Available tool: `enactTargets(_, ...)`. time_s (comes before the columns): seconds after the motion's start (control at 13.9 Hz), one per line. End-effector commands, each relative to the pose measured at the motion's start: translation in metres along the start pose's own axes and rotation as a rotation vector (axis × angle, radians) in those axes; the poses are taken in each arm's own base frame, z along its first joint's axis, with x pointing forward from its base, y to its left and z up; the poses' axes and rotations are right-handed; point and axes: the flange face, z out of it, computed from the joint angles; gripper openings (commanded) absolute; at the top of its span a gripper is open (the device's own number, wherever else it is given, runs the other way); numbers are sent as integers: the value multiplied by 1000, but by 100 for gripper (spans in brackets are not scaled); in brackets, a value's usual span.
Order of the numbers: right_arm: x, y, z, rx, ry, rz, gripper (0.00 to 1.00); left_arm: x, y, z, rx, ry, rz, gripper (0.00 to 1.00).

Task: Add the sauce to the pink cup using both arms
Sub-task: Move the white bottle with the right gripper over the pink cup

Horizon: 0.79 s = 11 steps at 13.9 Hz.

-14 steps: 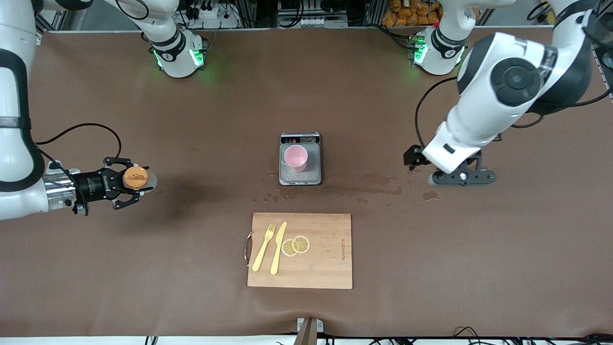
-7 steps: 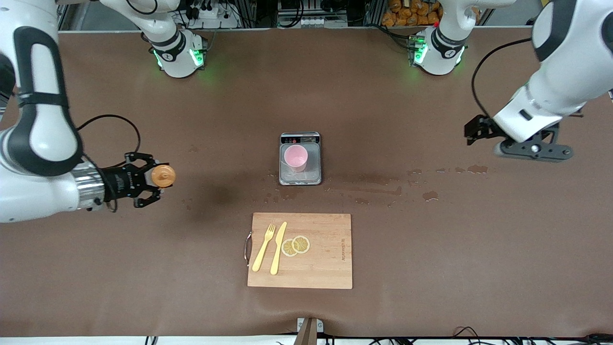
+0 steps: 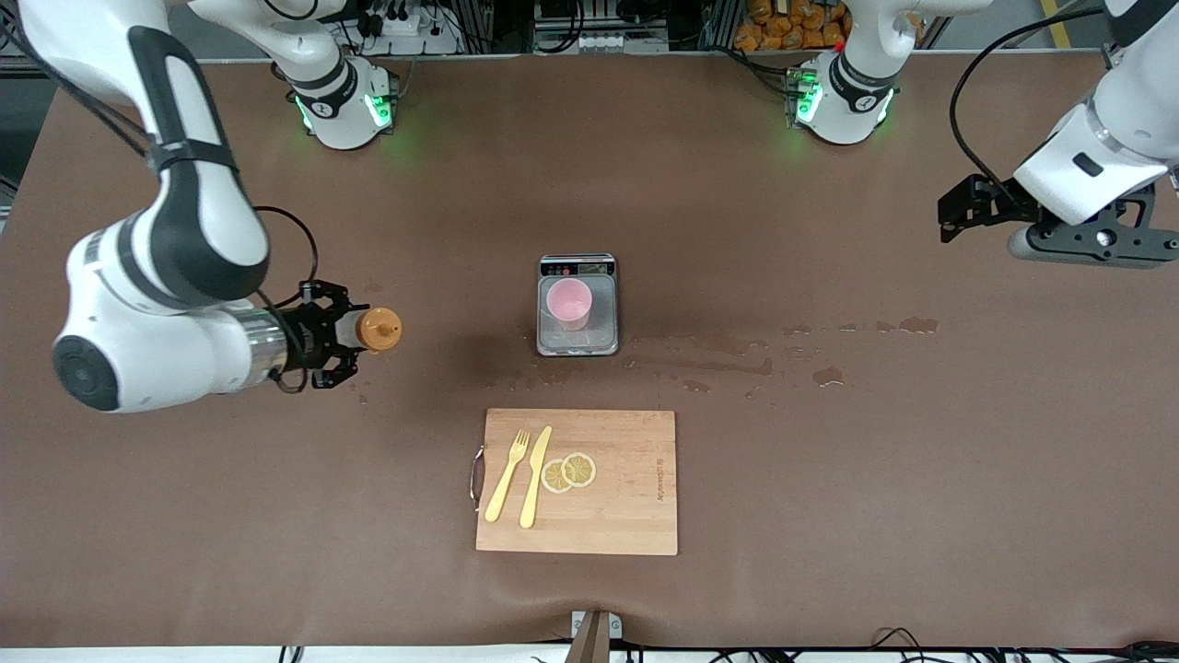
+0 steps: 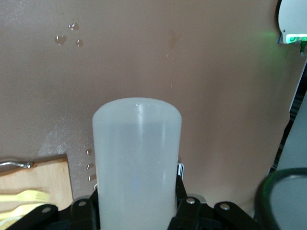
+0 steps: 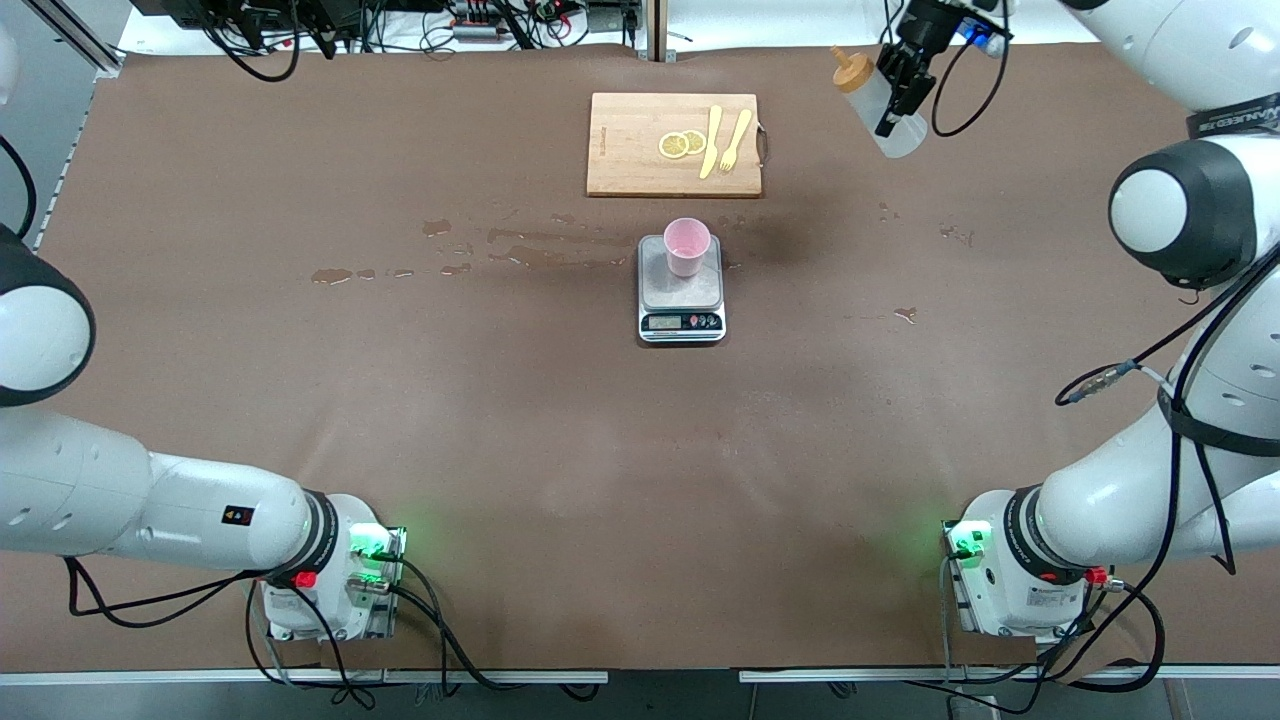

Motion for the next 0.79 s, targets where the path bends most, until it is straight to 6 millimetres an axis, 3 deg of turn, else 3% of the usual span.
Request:
enactTargets(0.0,-39,13,7,23,117,36,54,-5,-5,-14,-18,-22,-7,100)
enactTargets(0.22,-68,19,26,29,198,61,54,-2,-3,-9,-16,-33,-8,100)
enactTargets(0.58,-126,26,87,50,394,106,53,0,-2,-9,-12,-22,1,100)
enactTargets(0.72,-132,28,95,54,421,111,52,0,-5,-11,-19,-13,-7,100)
